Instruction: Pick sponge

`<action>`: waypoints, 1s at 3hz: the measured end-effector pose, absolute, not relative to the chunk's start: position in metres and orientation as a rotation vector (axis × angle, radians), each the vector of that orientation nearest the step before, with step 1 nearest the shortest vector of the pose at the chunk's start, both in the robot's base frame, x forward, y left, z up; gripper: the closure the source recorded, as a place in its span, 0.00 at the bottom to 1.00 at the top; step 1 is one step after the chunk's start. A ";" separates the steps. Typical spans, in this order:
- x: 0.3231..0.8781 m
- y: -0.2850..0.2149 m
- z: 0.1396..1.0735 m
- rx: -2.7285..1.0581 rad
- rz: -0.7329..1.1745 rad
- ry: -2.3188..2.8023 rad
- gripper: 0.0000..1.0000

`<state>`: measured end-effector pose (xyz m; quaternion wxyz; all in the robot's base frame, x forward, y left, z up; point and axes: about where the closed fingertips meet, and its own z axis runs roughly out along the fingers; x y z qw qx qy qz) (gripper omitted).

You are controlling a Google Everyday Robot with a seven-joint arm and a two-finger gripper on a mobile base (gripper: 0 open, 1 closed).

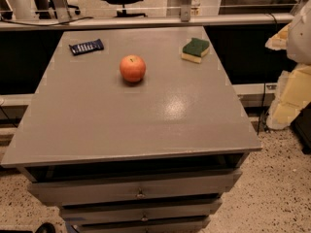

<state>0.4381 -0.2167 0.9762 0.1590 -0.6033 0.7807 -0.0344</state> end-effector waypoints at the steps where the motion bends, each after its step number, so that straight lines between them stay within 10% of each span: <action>1: 0.438 -0.217 0.976 -1.725 -0.099 2.232 0.00; 3: 0.499 -0.212 0.962 -1.438 -0.011 2.165 0.00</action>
Offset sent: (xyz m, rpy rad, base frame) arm 0.0632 -0.0045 0.0043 0.1576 -0.2415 -0.1526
